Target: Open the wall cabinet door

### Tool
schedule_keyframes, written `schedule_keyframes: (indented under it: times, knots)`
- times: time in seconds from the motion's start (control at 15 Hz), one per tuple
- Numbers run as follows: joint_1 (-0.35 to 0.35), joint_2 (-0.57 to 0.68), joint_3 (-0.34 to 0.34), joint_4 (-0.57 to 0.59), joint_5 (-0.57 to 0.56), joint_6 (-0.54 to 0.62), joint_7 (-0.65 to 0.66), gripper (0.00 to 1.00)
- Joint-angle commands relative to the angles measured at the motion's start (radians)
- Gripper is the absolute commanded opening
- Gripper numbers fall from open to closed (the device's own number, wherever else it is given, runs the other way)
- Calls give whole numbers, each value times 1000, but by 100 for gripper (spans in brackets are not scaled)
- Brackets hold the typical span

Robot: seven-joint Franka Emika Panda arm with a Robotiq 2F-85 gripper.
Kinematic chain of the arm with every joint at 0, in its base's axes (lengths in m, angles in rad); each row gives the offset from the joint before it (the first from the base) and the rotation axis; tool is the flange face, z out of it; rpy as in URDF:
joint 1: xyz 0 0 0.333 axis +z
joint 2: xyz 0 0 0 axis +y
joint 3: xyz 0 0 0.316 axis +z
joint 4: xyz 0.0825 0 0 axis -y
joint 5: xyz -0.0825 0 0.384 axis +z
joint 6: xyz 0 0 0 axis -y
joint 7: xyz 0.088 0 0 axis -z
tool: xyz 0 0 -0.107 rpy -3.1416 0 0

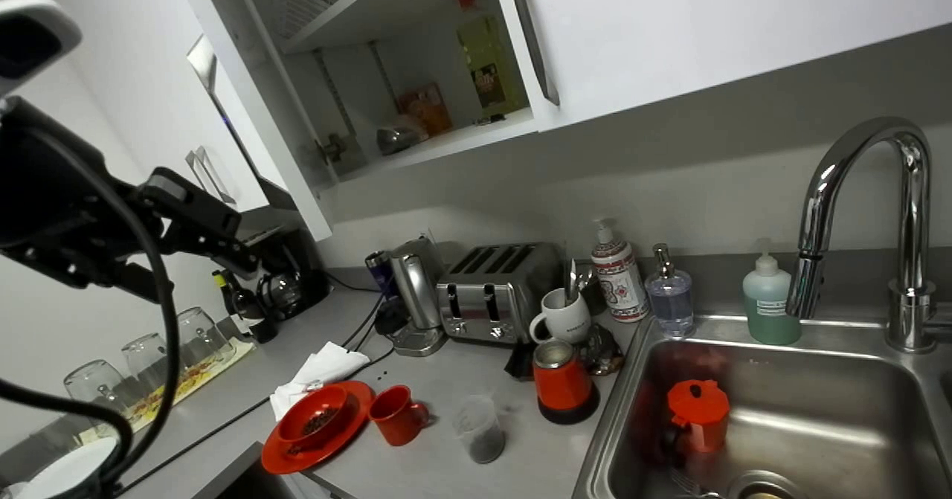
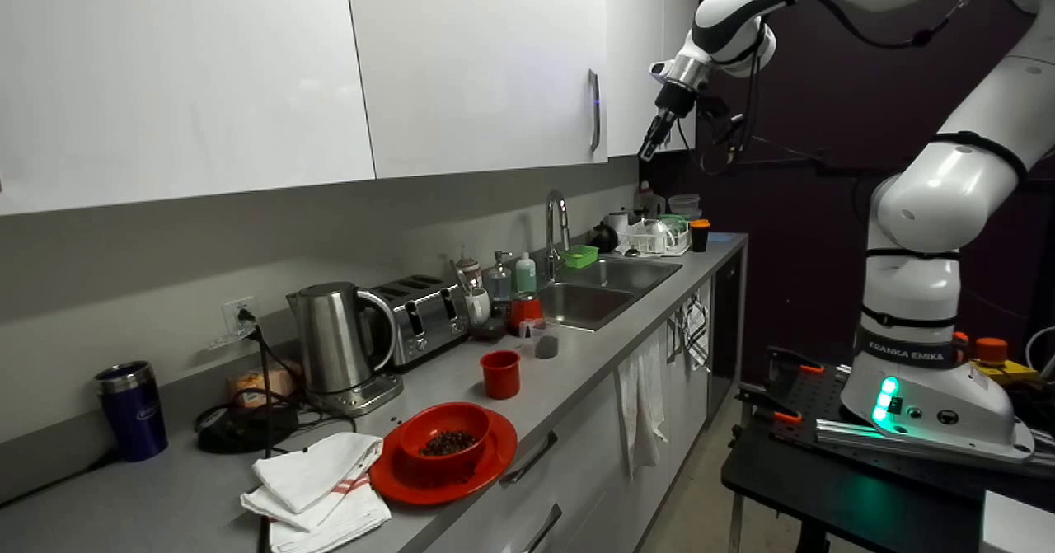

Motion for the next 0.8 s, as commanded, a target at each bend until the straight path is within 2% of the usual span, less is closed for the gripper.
schedule_keyframes:
  times: [0.0, 0.27, 0.53, 0.73]
  knots:
    - [4, 14, -34, 36, 114, 29, -29, 100]
    - [5, 18, -74, 65, 208, 41, -43, 100]
    - [17, 31, -115, 94, 276, 40, -131, 100]
    - [20, 59, -143, 120, 371, 50, -158, 100]
